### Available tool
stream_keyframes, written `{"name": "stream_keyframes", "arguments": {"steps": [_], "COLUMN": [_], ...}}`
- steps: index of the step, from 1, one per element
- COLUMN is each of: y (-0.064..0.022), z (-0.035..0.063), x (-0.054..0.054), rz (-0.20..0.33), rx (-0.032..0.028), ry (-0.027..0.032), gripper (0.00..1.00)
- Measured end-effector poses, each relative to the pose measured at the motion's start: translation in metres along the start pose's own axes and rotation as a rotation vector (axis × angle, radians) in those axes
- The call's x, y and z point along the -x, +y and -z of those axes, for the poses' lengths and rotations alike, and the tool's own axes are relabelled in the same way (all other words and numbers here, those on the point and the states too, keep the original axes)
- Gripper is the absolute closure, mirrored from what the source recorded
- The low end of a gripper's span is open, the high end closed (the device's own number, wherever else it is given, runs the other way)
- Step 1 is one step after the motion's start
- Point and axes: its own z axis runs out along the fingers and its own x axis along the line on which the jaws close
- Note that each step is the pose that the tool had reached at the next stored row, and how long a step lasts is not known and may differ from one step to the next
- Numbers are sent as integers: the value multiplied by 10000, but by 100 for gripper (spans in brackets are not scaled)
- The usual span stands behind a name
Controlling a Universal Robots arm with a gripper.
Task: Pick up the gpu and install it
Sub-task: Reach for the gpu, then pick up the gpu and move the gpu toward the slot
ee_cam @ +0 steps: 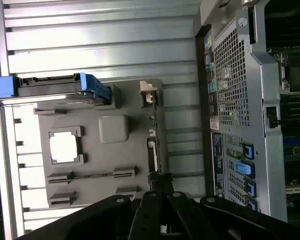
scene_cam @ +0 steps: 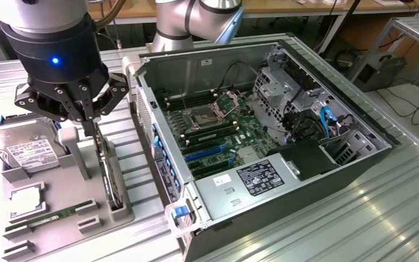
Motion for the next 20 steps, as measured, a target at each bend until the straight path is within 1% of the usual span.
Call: {"name": "stream_keyframes", "arguments": {"steps": [16,20], "y": [0,0], "z": [-1,-7], "x": [0,0], "rz": [0,0], "rx": [1,0], "ry": [-1,-2], "gripper": [89,64]}}
